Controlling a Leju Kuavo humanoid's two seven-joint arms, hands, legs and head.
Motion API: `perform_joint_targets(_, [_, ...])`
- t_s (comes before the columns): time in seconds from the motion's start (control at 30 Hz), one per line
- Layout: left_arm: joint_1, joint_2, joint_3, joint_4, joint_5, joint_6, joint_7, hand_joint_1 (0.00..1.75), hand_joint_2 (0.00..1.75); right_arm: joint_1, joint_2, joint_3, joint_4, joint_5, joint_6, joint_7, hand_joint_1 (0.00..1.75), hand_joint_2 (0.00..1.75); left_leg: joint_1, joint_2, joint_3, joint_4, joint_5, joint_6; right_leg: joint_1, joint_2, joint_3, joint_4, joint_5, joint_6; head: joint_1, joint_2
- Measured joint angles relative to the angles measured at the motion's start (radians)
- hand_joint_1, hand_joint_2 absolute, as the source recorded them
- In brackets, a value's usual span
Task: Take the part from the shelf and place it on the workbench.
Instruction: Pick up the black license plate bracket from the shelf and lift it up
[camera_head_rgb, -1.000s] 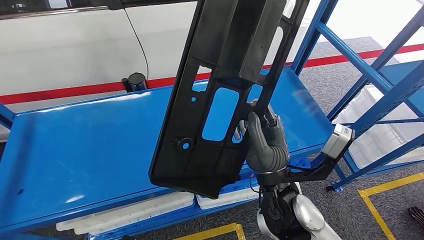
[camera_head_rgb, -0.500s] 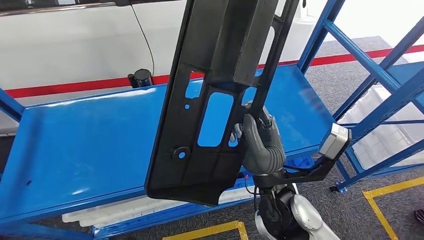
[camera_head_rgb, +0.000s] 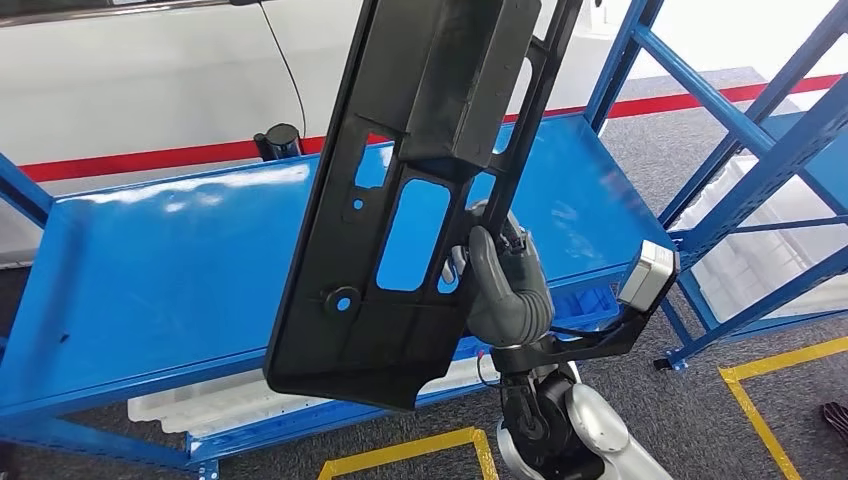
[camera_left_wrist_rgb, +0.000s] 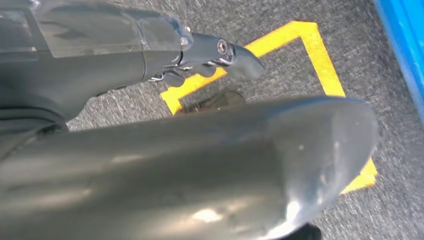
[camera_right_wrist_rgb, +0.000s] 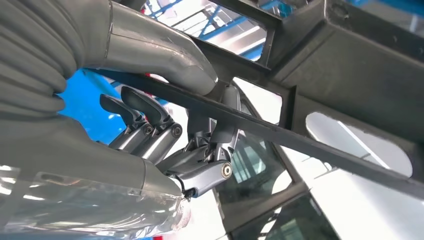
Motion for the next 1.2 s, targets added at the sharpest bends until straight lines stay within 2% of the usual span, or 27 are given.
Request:
perform_joint_targets(0.1, [0.001, 0.001, 0.000, 0.001, 0.000, 0.000, -0.001, 0.00, 0.00, 0.001, 0.000, 0.005, 0.002, -0.002, 0.001, -0.001, 1.75, 1.75, -0.003, -0.002, -0.022, 0.005, 0.022, 0.032, -0.002, 0.003, -0.010, 0.001, 0.009, 0.020, 0.007, 0.000])
perform_joint_targets(0.13, [0.001, 0.001, 0.000, 0.001, 0.000, 0.000, -0.001, 0.00, 0.00, 0.002, 0.000, 0.006, 0.002, -0.002, 0.002, -0.001, 1.75, 1.75, -0.004, -0.002, -0.032, 0.004, 0.032, 0.042, -0.004, 0.003, -0.018, 0.013, -0.012, 0.024, 0.011, 0.000])
perform_joint_targets(0.17, [0.001, 0.001, 0.000, 0.001, 0.001, 0.000, -0.001, 0.00, 0.00, 0.002, 0.000, 0.007, 0.003, -0.003, 0.003, -0.001, 1.75, 1.75, -0.005, -0.002, -0.045, 0.003, 0.043, 0.051, -0.005, 0.003, -0.029, 0.045, -0.053, 0.027, 0.015, 0.000])
perform_joint_targets(0.23, [0.002, 0.001, 0.000, 0.001, 0.001, 0.000, -0.002, 0.00, 0.00, 0.003, 0.000, 0.009, 0.004, -0.003, 0.004, -0.002, 1.75, 1.75, -0.010, -0.003, -0.075, 0.004, 0.066, 0.061, -0.004, 0.003, -0.054, 0.158, -0.158, 0.026, 0.027, 0.000])
perform_joint_targets(0.27, [0.003, 0.001, 0.000, 0.001, 0.001, 0.000, -0.002, 0.00, 0.00, 0.003, 0.000, 0.009, 0.005, -0.005, 0.005, -0.002, 1.75, 1.75, -0.014, -0.003, -0.091, 0.004, 0.078, 0.064, -0.002, 0.004, -0.061, 0.218, -0.194, 0.023, 0.032, 0.000])
perform_joint_targets(0.3, [0.003, 0.001, 0.000, 0.002, 0.001, 0.000, -0.002, 0.00, 0.00, 0.004, 0.000, 0.010, 0.006, -0.006, 0.006, -0.002, 1.75, 1.75, -0.019, -0.002, -0.107, 0.005, 0.090, 0.066, 0.001, 0.004, -0.057, 0.258, -0.206, 0.019, 0.037, 0.000])
perform_joint_targets(0.33, [0.004, 0.001, 0.000, 0.002, 0.001, -0.001, -0.002, 0.00, 0.00, 0.004, 0.000, 0.011, 0.008, -0.008, 0.007, -0.002, 1.75, 1.75, -0.024, -0.002, -0.122, 0.005, 0.101, 0.068, 0.005, 0.005, -0.040, 0.270, -0.196, 0.011, 0.042, 0.000])
perform_joint_targets(0.37, [0.005, 0.001, 0.000, 0.002, 0.001, -0.001, -0.002, 0.00, 0.00, 0.004, 0.000, 0.013, 0.010, -0.009, 0.008, -0.002, 1.75, 1.75, -0.029, -0.001, -0.135, 0.006, 0.112, 0.069, 0.011, 0.005, -0.009, 0.248, -0.170, 0.002, 0.045, 0.000])
perform_joint_targets(0.4, [0.006, 0.000, 0.000, 0.002, 0.001, -0.002, -0.002, 0.00, 0.00, 0.004, 0.000, 0.014, 0.011, -0.010, 0.009, -0.002, 1.75, 1.75, -0.033, -0.001, -0.146, 0.006, 0.122, 0.069, 0.019, 0.006, 0.035, 0.197, -0.142, -0.012, 0.048, 0.000])
perform_joint_targets(0.47, [0.006, -0.004, 0.000, 0.002, 0.002, -0.004, -0.002, 0.00, 0.00, 0.001, 0.001, 0.015, 0.010, -0.010, 0.009, -0.003, 1.75, 1.75, -0.039, 0.001, -0.159, 0.005, 0.141, 0.067, 0.037, 0.008, 0.137, 0.051, -0.130, -0.044, 0.045, 0.000])
perform_joint_targets(0.5, [0.005, -0.007, 0.000, 0.002, 0.002, -0.005, -0.003, 0.00, 0.00, -0.002, 0.001, 0.015, 0.010, -0.010, 0.010, -0.003, 1.75, 1.75, -0.038, 0.002, -0.163, 0.004, 0.151, 0.064, 0.045, 0.010, 0.170, -0.004, -0.137, -0.053, 0.042, 0.000])
perform_joint_targets(0.53, [0.006, -0.009, 0.000, 0.002, 0.002, -0.005, -0.003, 0.00, 0.00, -0.003, 0.001, 0.016, 0.010, -0.010, 0.010, -0.003, 1.75, 1.75, -0.036, 0.005, -0.166, 0.001, 0.162, 0.059, 0.049, 0.011, 0.187, -0.039, -0.143, -0.057, 0.040, 0.000])
perform_joint_targets(0.6, [0.007, -0.010, 0.000, 0.002, 0.002, -0.006, -0.003, 0.00, 0.00, -0.004, 0.001, 0.016, 0.010, -0.010, 0.010, -0.004, 1.75, 1.75, -0.032, 0.006, -0.170, -0.006, 0.179, 0.049, 0.049, 0.010, 0.183, -0.059, -0.126, -0.054, 0.043, 0.000])
perform_joint_targets(0.63, [0.008, -0.010, 0.000, 0.002, 0.002, -0.006, -0.003, 0.00, 0.00, -0.004, 0.002, 0.017, 0.011, -0.011, 0.011, -0.004, 1.75, 1.75, -0.032, 0.005, -0.176, 0.000, 0.166, 0.043, 0.046, 0.009, 0.176, -0.067, -0.109, -0.054, 0.043, 0.000])
perform_joint_targets(0.67, [0.008, -0.010, 0.000, 0.002, 0.002, -0.006, -0.004, 0.00, 0.00, -0.004, 0.003, 0.018, 0.012, -0.011, 0.012, -0.004, 1.75, 1.75, -0.031, 0.002, -0.185, 0.021, 0.132, 0.037, 0.043, 0.007, 0.167, -0.075, -0.092, -0.055, 0.038, 0.000])
perform_joint_targets(0.73, [0.009, -0.010, 0.000, 0.003, 0.002, -0.006, -0.005, 0.00, 0.00, -0.005, 0.005, 0.019, 0.014, -0.011, 0.014, -0.004, 1.75, 1.75, -0.027, -0.001, -0.211, 0.117, 0.025, 0.026, 0.039, 0.004, 0.138, -0.081, -0.061, -0.056, 0.021, 0.000])
perform_joint_targets(0.77, [0.009, -0.010, 0.000, 0.003, 0.002, -0.006, -0.006, 0.00, 0.00, -0.005, 0.006, 0.020, 0.016, -0.012, 0.015, -0.005, 1.75, 1.75, -0.023, -0.001, -0.221, 0.180, -0.014, 0.021, 0.039, 0.002, 0.120, -0.079, -0.049, -0.056, 0.014, 0.000])
perform_joint_targets(0.8, [0.009, -0.010, 0.000, 0.004, 0.002, -0.006, -0.007, 0.00, 0.00, -0.004, 0.007, 0.021, 0.017, -0.012, 0.016, -0.006, 1.75, 1.75, -0.020, -0.001, -0.225, 0.234, -0.028, 0.016, 0.038, 0.000, 0.101, -0.076, -0.036, -0.053, 0.009, 0.000])
perform_joint_targets(0.83, [0.009, -0.010, 0.000, 0.004, 0.002, -0.005, -0.009, 0.00, 0.00, -0.004, 0.007, 0.022, 0.019, -0.013, 0.017, -0.007, 1.75, 1.75, -0.018, -0.001, -0.217, 0.266, -0.015, 0.012, 0.037, -0.002, 0.080, -0.071, -0.024, -0.050, 0.007, 0.000])
perform_joint_targets(0.87, [0.009, -0.010, 0.000, 0.004, 0.002, -0.005, -0.011, 0.00, 0.00, -0.005, 0.008, 0.022, 0.020, -0.014, 0.018, -0.008, 1.75, 1.75, -0.016, -0.001, -0.196, 0.271, 0.015, 0.008, 0.035, -0.004, 0.059, -0.064, -0.014, -0.046, 0.005, 0.000])
perform_joint_targets(0.9, [0.009, -0.010, 0.000, 0.005, 0.002, -0.005, -0.013, 0.00, 0.00, -0.005, 0.008, 0.023, 0.020, -0.015, 0.020, -0.010, 1.75, 1.75, -0.013, 0.000, -0.157, 0.242, 0.044, 0.005, 0.033, -0.005, 0.038, -0.054, -0.005, -0.040, 0.005, 0.000])
perform_joint_targets(0.93, [0.008, -0.010, 0.000, 0.005, 0.002, -0.005, -0.016, 0.00, 0.00, -0.005, 0.009, 0.023, 0.020, -0.017, 0.022, -0.011, 1.75, 1.75, -0.010, 0.001, -0.103, 0.186, 0.052, 0.002, 0.031, -0.006, 0.020, -0.043, 0.001, -0.034, 0.004, 0.000])
perform_joint_targets(1.0, [0.005, -0.011, 0.000, 0.005, 0.003, -0.005, -0.019, 0.00, 0.00, -0.008, 0.013, 0.024, 0.020, -0.020, 0.026, -0.014, 1.75, 1.75, -0.009, -0.001, 0.000, 0.050, 0.015, 0.008, 0.030, -0.007, -0.005, -0.018, 0.010, -0.023, 0.003, 0.000])
perform_joint_targets(1.03, [0.003, -0.012, 0.000, 0.005, 0.004, -0.005, -0.020, 0.00, 0.00, -0.010, 0.015, 0.025, 0.020, -0.021, 0.028, -0.015, 1.75, 1.75, -0.010, -0.003, 0.026, 0.006, -0.007, 0.017, 0.030, -0.008, -0.012, -0.011, 0.017, -0.018, 0.004, 0.000])
perform_joint_targets(1.1, [0.002, -0.013, 0.000, 0.005, 0.007, -0.005, -0.020, 0.00, 0.00, -0.011, 0.015, 0.028, 0.021, -0.021, 0.032, -0.017, 1.75, 1.75, -0.013, -0.004, 0.026, -0.019, -0.010, 0.040, 0.028, -0.007, -0.021, -0.008, 0.030, -0.008, 0.008, 0.000])
perform_joint_targets(1.13, [0.004, -0.013, 0.000, 0.005, 0.008, -0.005, -0.019, 0.00, 0.00, -0.011, 0.015, 0.030, 0.021, -0.022, 0.033, -0.017, 1.75, 1.75, -0.013, -0.003, 0.019, -0.020, -0.001, 0.047, 0.026, -0.004, -0.026, -0.002, 0.021, -0.003, 0.009, 0.000])
perform_joint_targets(1.2, [0.008, -0.013, 0.000, 0.006, 0.010, -0.005, -0.018, 0.00, 0.00, -0.010, 0.015, 0.033, 0.023, -0.023, 0.033, -0.017, 1.75, 1.75, -0.012, -0.002, -0.001, -0.022, 0.017, 0.062, 0.022, 0.001, -0.045, 0.059, -0.048, 0.009, 0.014, 0.000])
